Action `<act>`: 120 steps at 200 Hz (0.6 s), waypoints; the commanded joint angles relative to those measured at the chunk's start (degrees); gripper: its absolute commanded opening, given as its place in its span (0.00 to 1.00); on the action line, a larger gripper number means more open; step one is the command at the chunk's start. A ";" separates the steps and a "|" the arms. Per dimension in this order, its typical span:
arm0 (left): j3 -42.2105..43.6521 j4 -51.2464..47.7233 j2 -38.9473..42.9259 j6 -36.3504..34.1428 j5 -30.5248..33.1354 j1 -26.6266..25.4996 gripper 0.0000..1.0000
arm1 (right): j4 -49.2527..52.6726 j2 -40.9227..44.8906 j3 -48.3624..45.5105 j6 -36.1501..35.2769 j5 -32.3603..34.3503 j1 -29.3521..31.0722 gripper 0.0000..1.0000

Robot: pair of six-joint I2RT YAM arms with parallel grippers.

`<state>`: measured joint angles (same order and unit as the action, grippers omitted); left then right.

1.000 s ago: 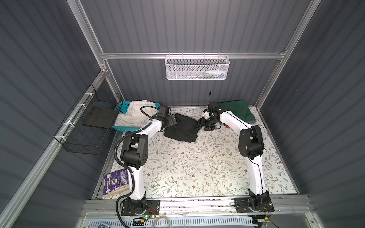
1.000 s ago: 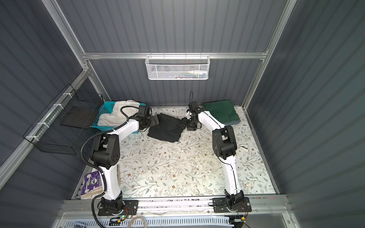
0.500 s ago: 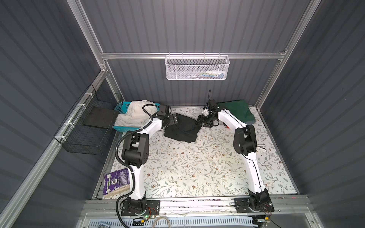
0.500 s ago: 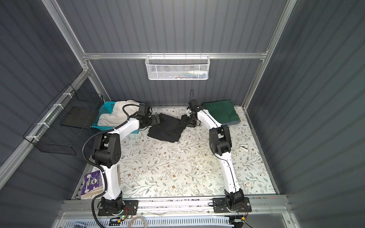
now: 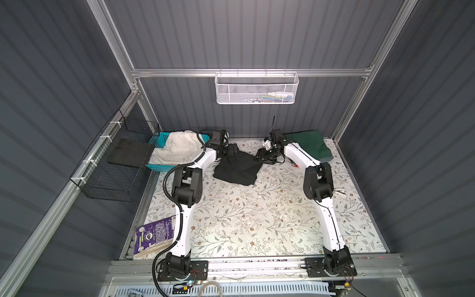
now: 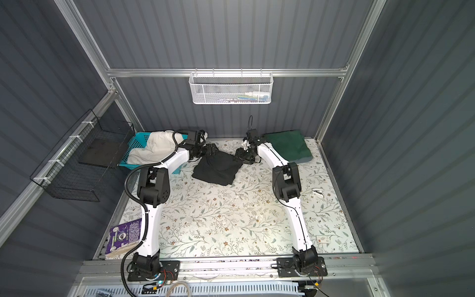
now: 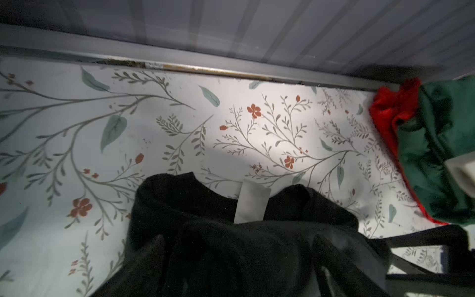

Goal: Fold and stack the t-shirts

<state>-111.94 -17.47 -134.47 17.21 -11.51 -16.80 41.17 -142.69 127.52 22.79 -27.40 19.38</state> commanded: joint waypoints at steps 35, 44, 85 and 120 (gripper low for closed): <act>-2.63 -3.74 -1.63 -2.57 -1.23 -0.12 0.67 | -3.51 -1.65 1.42 1.95 -4.27 -0.24 0.52; -2.59 -3.78 -1.41 -2.68 -1.02 -0.08 0.61 | -3.68 -1.71 1.45 2.13 -4.45 -0.26 0.50; 0.01 -2.92 1.15 -2.16 2.39 -0.08 0.50 | -3.99 -1.95 1.48 2.85 -4.65 -0.23 0.38; 2.74 -1.20 2.90 -1.57 2.93 -0.12 0.38 | -3.90 -2.91 2.98 3.32 -6.13 -0.04 0.23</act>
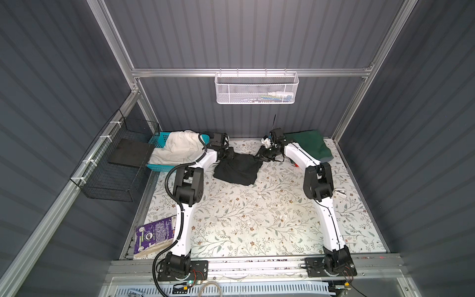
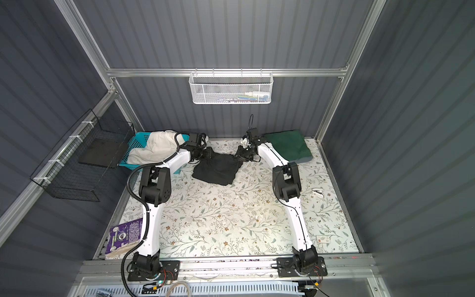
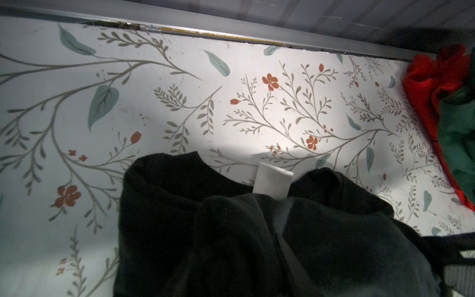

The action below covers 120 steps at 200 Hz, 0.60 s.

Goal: Fold and stack the t-shirts

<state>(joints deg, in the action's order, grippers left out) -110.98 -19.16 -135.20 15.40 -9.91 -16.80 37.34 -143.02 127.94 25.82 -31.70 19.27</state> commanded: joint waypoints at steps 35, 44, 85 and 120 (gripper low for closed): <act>3.64 -0.68 4.82 0.82 2.76 -0.08 0.23 | -0.11 -3.49 4.50 0.06 -2.09 0.53 0.13; 5.22 -0.41 5.90 1.33 4.12 -0.09 0.18 | 0.13 -3.93 5.26 -0.07 -2.35 0.85 0.11; 9.74 0.84 11.47 1.55 7.28 -0.14 0.20 | 0.20 -4.30 7.17 0.54 -2.91 1.91 0.03; 12.98 0.79 15.72 2.43 6.73 -0.14 0.12 | 0.15 -2.32 7.40 0.44 -2.74 2.96 0.00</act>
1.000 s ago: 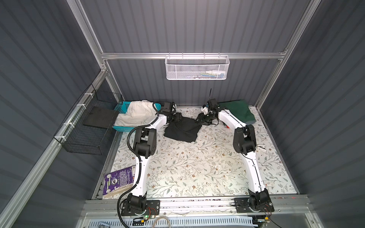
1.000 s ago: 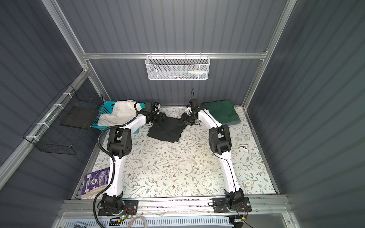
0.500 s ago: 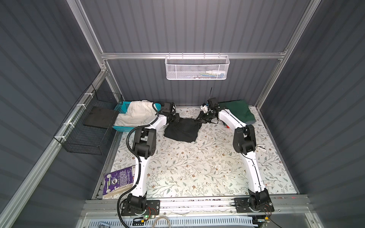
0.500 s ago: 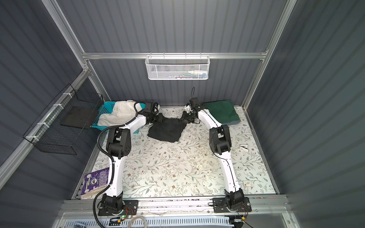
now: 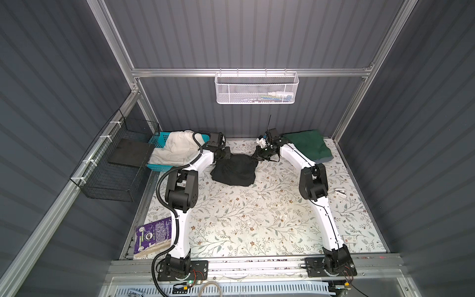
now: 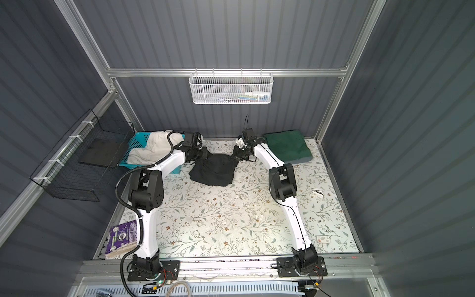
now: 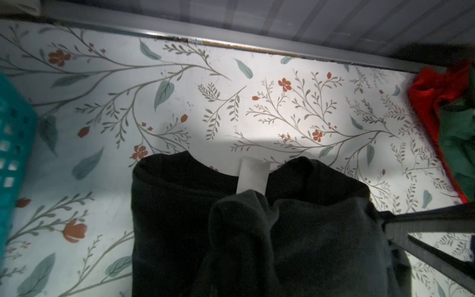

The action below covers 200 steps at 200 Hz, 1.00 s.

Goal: Fold and stack the t-shirts

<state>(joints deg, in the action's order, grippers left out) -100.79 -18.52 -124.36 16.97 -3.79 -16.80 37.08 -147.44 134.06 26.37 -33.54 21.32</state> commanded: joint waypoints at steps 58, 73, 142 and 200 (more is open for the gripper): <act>12.98 2.27 13.47 4.21 2.17 -0.09 0.18 | 0.11 4.37 -0.92 -0.22 0.01 2.33 0.00; 13.91 2.70 14.06 3.86 3.63 -0.08 0.20 | -0.45 5.48 -1.66 -0.18 0.56 2.56 0.00; 8.71 2.85 8.16 3.50 9.46 0.00 0.20 | -1.22 6.87 -2.33 0.93 6.03 2.00 0.00; 3.47 3.45 1.64 3.57 9.49 0.80 0.18 | -1.83 4.06 -0.83 2.04 7.09 0.50 0.00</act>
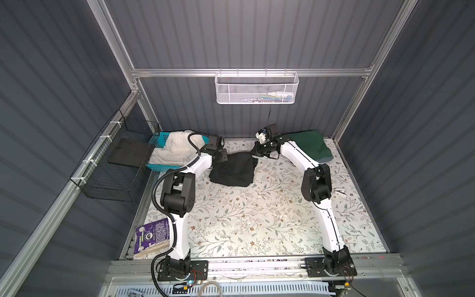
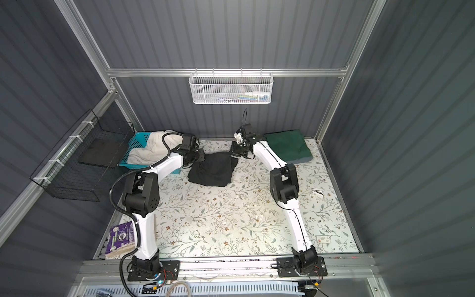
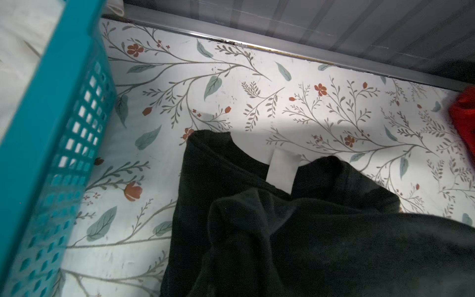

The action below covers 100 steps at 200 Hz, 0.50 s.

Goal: Fold and stack the t-shirts

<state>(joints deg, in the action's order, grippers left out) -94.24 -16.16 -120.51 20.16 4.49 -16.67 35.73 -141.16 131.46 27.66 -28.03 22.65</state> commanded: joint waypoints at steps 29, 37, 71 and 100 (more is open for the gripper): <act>-4.65 2.01 -4.25 0.75 1.53 1.02 0.19 | 0.32 -5.71 6.09 0.95 -0.72 -1.12 0.00; -5.07 2.26 -4.70 0.94 1.55 1.19 0.22 | 0.81 -6.68 7.57 0.94 -1.00 -1.25 0.14; -5.52 2.18 -4.21 1.84 5.24 1.55 0.54 | 1.51 -5.89 7.94 -0.68 -1.12 -2.23 0.66; -2.21 3.48 -0.25 2.03 8.23 1.55 0.80 | 1.80 0.32 1.53 -3.64 2.11 -3.16 0.84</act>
<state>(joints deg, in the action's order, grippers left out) -97.93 -13.78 -125.05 21.61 8.60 -15.38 36.42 -146.63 136.62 26.83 -28.29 20.53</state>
